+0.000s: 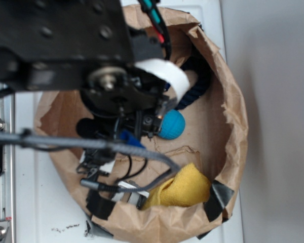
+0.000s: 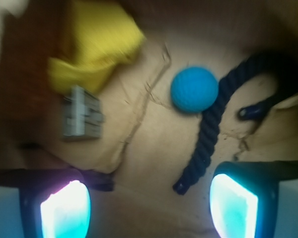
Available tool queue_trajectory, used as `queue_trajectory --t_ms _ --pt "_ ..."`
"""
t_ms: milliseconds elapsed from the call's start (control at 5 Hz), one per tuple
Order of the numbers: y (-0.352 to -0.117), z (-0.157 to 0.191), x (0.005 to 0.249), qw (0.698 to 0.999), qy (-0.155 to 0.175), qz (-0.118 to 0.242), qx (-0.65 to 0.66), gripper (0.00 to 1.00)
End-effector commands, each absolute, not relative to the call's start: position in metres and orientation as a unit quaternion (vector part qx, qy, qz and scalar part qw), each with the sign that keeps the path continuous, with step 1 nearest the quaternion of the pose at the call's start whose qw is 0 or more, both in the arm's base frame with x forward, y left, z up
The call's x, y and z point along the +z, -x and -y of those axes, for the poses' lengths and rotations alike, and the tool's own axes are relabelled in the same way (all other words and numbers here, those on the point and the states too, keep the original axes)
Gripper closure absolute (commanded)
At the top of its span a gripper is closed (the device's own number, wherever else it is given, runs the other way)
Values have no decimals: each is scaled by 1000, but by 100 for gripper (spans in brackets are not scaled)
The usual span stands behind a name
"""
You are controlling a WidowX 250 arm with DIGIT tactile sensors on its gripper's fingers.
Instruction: Grab the blue rope.
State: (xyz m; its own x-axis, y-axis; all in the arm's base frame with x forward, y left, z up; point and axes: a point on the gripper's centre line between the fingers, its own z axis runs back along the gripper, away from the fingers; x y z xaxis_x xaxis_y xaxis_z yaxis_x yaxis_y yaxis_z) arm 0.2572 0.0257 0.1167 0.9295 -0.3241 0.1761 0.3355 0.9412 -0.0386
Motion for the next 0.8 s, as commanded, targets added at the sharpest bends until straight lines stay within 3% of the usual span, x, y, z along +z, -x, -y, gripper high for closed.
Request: queue_trajectory --t_ms 0,400,600 --pt "-262 -29 128 981 23 104 -162 0" --pt "-262 -29 128 981 23 104 -162 0" --pt "-257 -37 110 981 0 112 -157 0"
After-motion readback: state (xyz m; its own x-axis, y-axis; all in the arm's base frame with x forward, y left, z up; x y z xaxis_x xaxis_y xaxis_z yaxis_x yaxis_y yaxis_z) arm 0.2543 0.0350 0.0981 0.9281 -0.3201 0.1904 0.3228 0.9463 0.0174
